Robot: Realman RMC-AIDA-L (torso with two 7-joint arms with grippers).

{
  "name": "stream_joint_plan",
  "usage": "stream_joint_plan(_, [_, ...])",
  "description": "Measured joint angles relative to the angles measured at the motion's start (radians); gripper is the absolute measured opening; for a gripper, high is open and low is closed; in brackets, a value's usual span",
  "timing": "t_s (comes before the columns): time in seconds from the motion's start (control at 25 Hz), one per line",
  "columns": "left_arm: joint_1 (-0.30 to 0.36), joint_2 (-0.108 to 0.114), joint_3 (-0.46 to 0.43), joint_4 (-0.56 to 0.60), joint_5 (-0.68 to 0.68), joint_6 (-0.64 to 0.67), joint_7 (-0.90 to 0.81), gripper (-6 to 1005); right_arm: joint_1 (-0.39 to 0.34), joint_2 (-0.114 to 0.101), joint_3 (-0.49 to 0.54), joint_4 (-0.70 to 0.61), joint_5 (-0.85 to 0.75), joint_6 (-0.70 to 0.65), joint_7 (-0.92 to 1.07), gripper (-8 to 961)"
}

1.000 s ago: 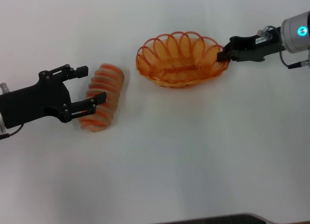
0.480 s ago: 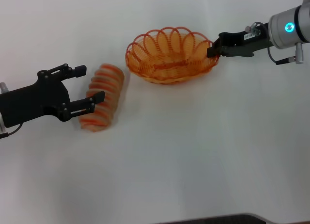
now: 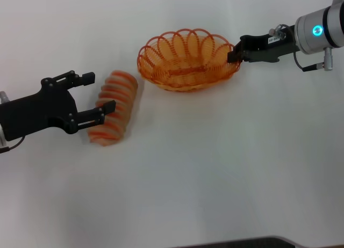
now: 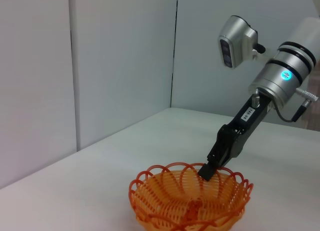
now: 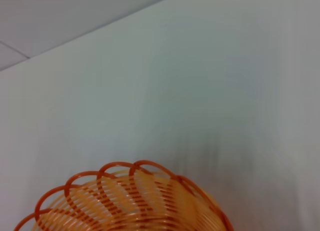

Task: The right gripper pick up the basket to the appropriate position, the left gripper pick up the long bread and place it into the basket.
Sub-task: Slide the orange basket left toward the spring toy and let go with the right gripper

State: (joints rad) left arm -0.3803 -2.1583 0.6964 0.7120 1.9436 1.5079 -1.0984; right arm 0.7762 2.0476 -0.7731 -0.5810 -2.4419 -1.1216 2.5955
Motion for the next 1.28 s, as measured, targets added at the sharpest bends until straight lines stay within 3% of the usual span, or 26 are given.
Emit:
stream_joint_plan(0.92, [-0.005,0.000,0.004,-0.004,0.001,-0.022,0.000,798,-0.002,0.010,0.004,-0.001,0.007,0.007,-0.009,243])
stream_joint_plan(1.28, [-0.008,0.000,0.001,-0.004,0.000,-0.024,-0.006,797,-0.014,0.012,0.010,-0.013,0.025,0.001,-0.010,469])
